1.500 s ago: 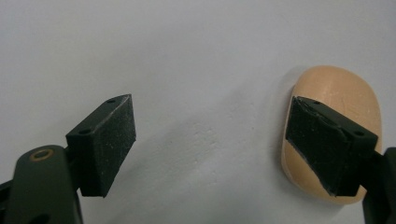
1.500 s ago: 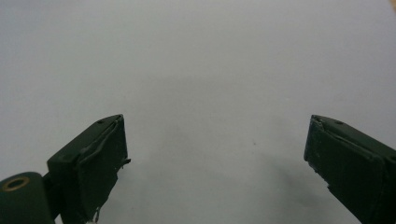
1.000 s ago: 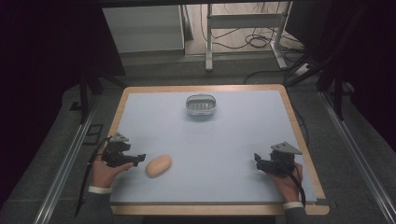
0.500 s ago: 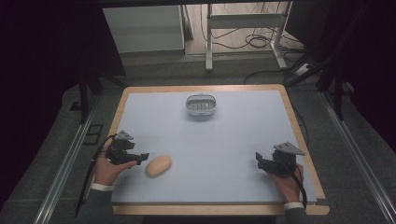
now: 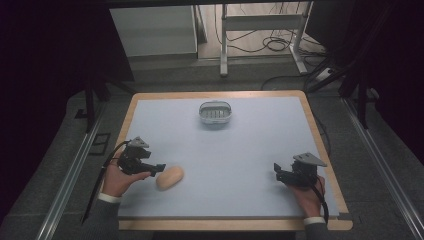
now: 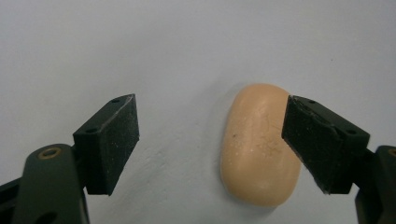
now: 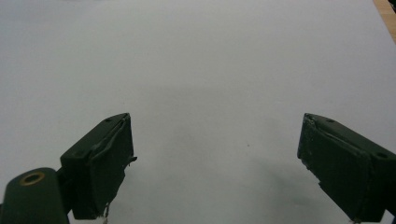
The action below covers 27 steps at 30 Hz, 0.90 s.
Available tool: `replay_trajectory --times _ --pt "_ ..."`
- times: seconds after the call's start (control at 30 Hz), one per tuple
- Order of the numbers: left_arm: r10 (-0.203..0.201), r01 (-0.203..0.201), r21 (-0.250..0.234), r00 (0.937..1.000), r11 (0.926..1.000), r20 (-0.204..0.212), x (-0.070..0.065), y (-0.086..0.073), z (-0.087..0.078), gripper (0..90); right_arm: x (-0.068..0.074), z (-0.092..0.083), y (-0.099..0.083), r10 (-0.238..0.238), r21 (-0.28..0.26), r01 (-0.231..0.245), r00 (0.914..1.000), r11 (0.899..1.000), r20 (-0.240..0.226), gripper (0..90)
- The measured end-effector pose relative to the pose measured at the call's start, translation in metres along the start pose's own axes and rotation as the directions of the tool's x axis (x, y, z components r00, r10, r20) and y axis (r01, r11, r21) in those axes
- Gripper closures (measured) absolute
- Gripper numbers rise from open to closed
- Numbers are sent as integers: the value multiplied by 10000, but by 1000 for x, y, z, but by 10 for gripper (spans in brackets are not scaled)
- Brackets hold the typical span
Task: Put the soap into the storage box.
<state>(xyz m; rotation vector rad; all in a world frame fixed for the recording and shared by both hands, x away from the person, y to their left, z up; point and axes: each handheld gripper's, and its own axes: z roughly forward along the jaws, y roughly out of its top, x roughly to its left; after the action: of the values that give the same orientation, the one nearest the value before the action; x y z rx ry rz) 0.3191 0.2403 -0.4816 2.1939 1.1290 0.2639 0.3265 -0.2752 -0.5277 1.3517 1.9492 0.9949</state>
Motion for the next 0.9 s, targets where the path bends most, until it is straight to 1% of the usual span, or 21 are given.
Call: replay_trajectory --times 0.23,0.4,0.57,0.7,0.9 --pt "365 -365 322 9993 9988 -2 -8 5 5 196 1 0 0 -28 5 28 10000 10000 60 107" --pt "469 -474 559 9989 9973 93 -12 6 10 196 1 0 0 -29 -5 29 10000 10000 89 108" --pt "664 -678 922 9976 9934 185 -19 6 17 199 1 0 0 -51 22 51 9999 10000 114 108" --pt "837 -859 1234 9962 9886 229 -22 6 24 199 1 1 0 -77 70 76 9999 9999 152 107" --pt "905 -944 1456 9954 9848 328 -26 5 29 200 1 1 0 -52 60 51 9999 10000 145 108"
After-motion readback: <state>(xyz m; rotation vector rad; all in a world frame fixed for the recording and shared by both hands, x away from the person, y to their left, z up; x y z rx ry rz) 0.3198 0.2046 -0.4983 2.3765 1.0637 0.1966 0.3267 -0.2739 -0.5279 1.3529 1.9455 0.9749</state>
